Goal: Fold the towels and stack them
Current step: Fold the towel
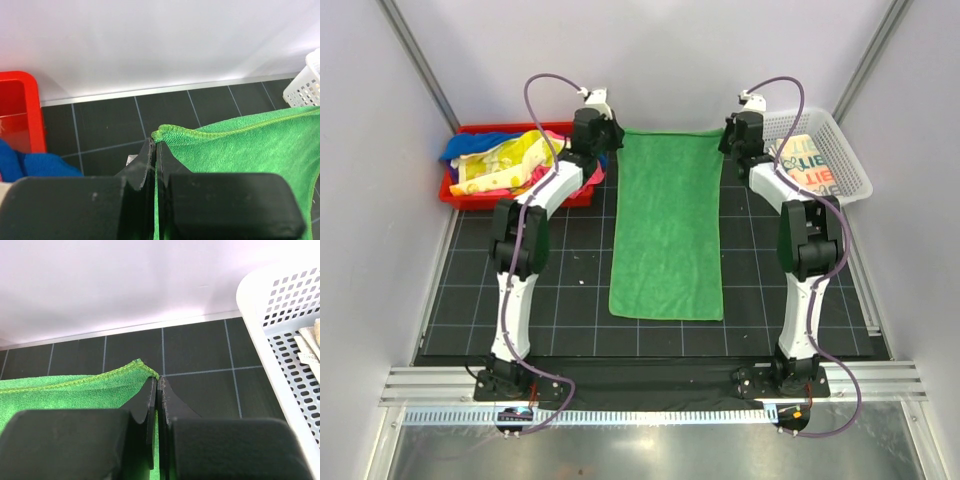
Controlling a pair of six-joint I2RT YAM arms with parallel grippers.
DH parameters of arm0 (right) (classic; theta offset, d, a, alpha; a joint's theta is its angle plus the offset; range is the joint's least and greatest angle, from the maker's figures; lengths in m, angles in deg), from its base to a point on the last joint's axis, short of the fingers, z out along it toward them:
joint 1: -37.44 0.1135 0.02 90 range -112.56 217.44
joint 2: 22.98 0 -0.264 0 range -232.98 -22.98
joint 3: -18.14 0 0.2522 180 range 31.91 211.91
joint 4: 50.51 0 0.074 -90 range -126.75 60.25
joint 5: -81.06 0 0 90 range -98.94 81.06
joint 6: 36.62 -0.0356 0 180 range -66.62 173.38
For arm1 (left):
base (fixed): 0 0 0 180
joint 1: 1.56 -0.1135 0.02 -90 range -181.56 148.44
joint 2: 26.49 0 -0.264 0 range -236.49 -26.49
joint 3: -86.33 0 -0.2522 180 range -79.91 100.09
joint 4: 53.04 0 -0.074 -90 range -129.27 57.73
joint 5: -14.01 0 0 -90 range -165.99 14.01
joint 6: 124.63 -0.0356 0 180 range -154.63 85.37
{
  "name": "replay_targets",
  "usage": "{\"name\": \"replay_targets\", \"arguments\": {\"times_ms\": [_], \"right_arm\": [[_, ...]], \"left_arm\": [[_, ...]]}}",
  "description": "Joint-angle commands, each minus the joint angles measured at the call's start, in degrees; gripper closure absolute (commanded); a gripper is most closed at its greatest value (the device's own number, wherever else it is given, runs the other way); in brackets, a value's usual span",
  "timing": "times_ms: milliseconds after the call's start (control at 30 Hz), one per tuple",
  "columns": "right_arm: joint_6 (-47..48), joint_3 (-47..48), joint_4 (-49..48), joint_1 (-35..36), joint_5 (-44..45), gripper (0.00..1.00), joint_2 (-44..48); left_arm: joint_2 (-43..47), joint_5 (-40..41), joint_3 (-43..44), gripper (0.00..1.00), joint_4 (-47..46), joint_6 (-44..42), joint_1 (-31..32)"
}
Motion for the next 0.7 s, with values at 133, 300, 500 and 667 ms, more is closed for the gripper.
{"name": "replay_targets", "arguments": {"times_ms": [133, 300, 500, 667], "right_arm": [[0.43, 5.01, -1.51, -1.63, 0.55, 0.99, -1.77], [-0.36, 5.19, -1.34, -1.63, -0.16, 0.99, -2.03], [-2.29, 1.07, -2.48, -1.63, -0.86, 0.99, 0.59], [-3.35, -3.58, -3.27, -1.63, -1.3, 0.99, 3.23]], "left_arm": [[-2.8, 0.54, 5.73, 1.0, -2.22, -1.07, -1.84], [-3.25, -0.68, 6.52, 1.0, -2.14, -0.9, -2.2], [-0.44, -3.14, 2.4, 1.0, -3.63, -0.11, -2.2], [2.9, -4.37, -3.23, 1.0, -5.83, 0.86, -2.28]]}}
